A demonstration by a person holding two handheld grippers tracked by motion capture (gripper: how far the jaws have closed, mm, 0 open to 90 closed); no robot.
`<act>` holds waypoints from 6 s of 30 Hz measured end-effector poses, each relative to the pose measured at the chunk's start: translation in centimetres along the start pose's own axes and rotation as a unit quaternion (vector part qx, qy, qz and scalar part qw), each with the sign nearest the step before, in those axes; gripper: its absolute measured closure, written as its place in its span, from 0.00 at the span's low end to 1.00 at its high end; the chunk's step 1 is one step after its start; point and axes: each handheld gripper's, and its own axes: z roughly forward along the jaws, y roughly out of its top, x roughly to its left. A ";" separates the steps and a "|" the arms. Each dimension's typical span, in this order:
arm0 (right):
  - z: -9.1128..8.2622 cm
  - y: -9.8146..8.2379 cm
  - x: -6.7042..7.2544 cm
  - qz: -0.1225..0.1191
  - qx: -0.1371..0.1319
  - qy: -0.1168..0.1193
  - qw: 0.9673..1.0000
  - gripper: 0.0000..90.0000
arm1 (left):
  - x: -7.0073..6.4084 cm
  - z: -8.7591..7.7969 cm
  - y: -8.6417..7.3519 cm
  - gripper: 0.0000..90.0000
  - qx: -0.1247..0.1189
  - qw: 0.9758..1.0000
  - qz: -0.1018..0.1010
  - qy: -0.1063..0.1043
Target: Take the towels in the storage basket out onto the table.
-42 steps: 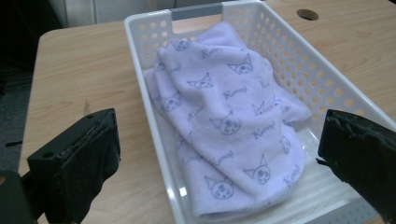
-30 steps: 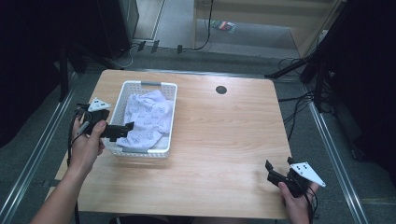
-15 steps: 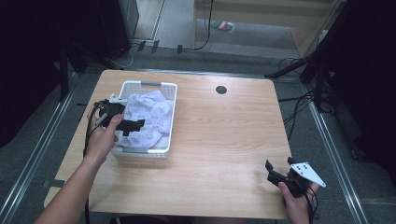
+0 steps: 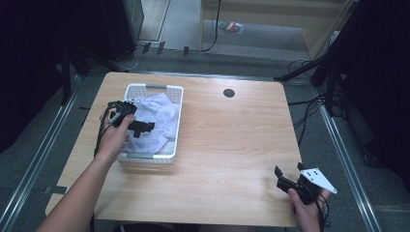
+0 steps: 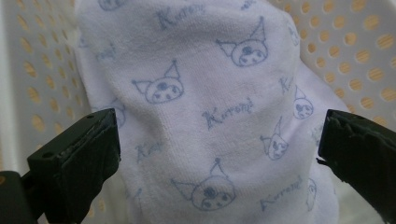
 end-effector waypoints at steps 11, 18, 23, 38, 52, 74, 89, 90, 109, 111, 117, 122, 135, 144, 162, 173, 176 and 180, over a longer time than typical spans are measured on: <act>0.0 0.0 0.0 -0.001 0.000 0.001 1.000 0.15 | -0.3 1.8 0.7 0.00 0.030 0.999 0.011 -0.004; 0.0 0.0 0.0 -0.002 0.000 0.003 1.000 0.15 | -0.3 3.4 1.2 0.00 0.056 0.998 0.016 -0.001; 0.0 0.0 0.0 -0.002 -0.001 0.002 1.000 0.15 | -0.8 4.6 1.0 0.00 0.079 0.996 0.032 0.004; 0.0 0.0 0.1 -0.003 0.000 0.002 1.000 0.15 | -1.7 6.3 0.0 0.00 0.083 0.996 0.040 0.021; 0.0 0.0 0.1 -0.004 0.002 0.004 1.000 0.15 | -2.0 6.1 0.0 0.22 0.072 0.996 0.039 0.026; 0.0 0.0 0.0 0.000 0.001 0.006 1.000 0.15 | -1.3 4.7 2.0 0.68 0.091 0.995 0.031 -0.003; 0.1 0.0 0.0 -0.001 0.003 0.005 1.000 0.15 | -0.7 0.9 3.7 0.68 0.039 0.999 0.004 -0.014; 0.1 0.0 0.0 -0.001 0.003 0.005 1.000 0.15 | -0.6 0.6 3.8 0.68 0.034 0.999 -0.001 -0.017; 0.1 0.0 0.1 -0.001 0.003 0.005 1.000 0.15 | -1.1 -4.7 5.5 0.67 -0.013 1.000 0.009 -0.022; 0.1 0.0 0.1 -0.001 0.003 0.005 1.000 0.15 | -1.4 -5.2 5.7 0.67 -0.014 1.000 0.009 -0.026; 0.1 0.0 0.1 -0.002 0.003 0.005 1.000 0.15 | -2.3 -6.2 6.7 0.67 -0.025 0.999 0.013 -0.028; 0.1 0.0 0.1 -0.001 0.003 0.005 1.000 0.15 | -3.5 -6.5 7.4 0.67 -0.029 0.999 0.014 -0.031; 0.1 0.0 0.0 -0.003 0.001 0.005 1.000 0.15 | -7.4 -6.1 8.9 0.66 -0.029 0.997 0.043 -0.054; 0.0 0.0 0.0 -0.002 0.000 0.006 1.000 0.15 | -10.2 -5.4 9.6 0.66 -0.029 0.995 0.061 -0.068; 0.0 0.0 0.0 -0.001 -0.002 0.008 1.000 0.15 | -15.7 -3.0 10.5 0.66 -0.022 0.991 0.084 -0.098; 0.0 0.0 0.0 0.000 -0.004 0.009 1.000 0.15 | -18.1 -0.7 10.3 0.65 -0.013 0.990 0.096 -0.105; 0.0 0.0 0.0 0.000 -0.004 0.008 1.000 0.15 | -18.6 -0.1 10.3 0.65 -0.008 0.989 0.101 -0.110; 0.0 0.0 0.0 -0.002 -0.004 0.009 1.000 0.15 | -19.4 0.6 10.2 0.64 -0.003 0.988 0.108 -0.110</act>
